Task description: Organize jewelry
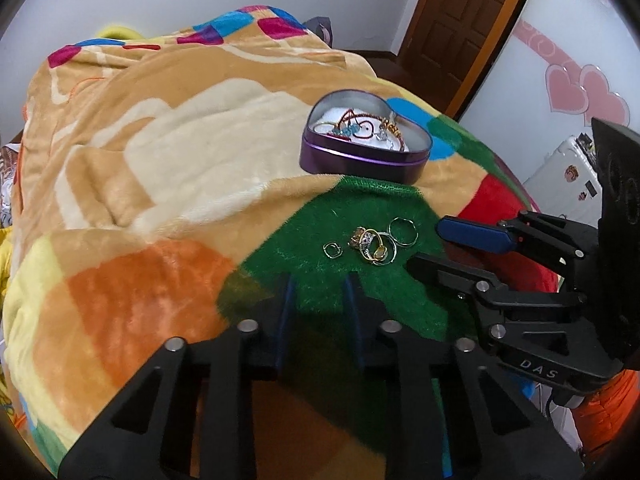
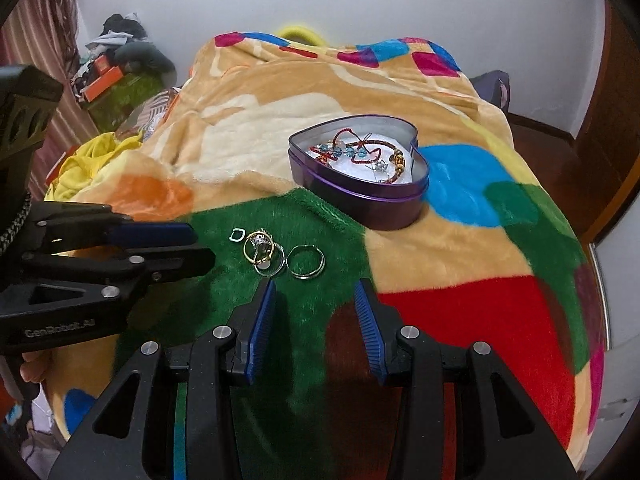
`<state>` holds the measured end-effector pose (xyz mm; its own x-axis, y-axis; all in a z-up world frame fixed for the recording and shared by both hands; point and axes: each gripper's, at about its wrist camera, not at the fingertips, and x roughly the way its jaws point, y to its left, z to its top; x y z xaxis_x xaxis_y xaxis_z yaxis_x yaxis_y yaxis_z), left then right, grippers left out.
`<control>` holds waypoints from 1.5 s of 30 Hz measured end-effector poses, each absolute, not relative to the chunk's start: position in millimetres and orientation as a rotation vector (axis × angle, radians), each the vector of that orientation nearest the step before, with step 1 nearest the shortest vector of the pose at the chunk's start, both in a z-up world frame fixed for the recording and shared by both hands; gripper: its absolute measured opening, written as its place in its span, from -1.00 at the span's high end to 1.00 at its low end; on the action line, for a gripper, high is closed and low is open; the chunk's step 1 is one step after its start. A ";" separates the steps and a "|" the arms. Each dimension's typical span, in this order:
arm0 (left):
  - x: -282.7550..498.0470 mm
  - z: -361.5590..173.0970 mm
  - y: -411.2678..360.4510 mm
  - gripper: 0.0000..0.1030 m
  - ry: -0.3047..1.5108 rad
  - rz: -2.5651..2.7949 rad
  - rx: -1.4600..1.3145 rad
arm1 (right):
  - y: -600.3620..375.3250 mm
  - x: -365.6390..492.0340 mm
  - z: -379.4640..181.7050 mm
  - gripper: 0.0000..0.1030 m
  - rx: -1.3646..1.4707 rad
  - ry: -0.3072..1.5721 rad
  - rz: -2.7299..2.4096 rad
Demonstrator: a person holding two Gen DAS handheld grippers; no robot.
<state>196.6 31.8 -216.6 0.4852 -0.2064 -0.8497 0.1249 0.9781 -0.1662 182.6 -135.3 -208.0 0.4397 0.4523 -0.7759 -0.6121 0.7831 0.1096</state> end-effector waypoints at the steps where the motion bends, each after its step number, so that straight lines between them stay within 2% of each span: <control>1: 198.0 -217.5 31.4 0.58 1.046 -0.204 -0.082 | -135.3 183.7 -208.8 0.36 -0.201 0.896 0.669; 10: 213.3 -227.5 28.6 0.61 1.052 -0.228 -0.075 | -130.2 190.0 -214.5 0.50 -0.210 0.875 0.696; 12: 215.8 -228.6 30.8 0.62 1.052 -0.235 -0.093 | -130.9 191.1 -214.8 0.61 -0.198 0.867 0.698; 19: 217.7 -230.0 30.0 0.82 1.041 -0.241 -0.092 | -130.8 192.6 -214.3 0.62 -0.175 0.861 0.707; 34: 206.4 -208.8 32.1 0.82 0.986 -0.202 -0.075 | -145.9 194.3 -192.9 0.62 -0.127 0.825 0.676; 45: 200.2 -155.7 30.7 0.82 0.863 -0.202 -0.073 | -160.8 189.1 -151.7 0.62 -0.106 0.713 0.639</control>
<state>200.2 30.7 -155.7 0.6324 -0.2056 -0.7469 0.1465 0.9785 -0.1453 189.1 -160.8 -151.7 0.5760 0.5101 -0.6387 -0.5797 0.8058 0.1207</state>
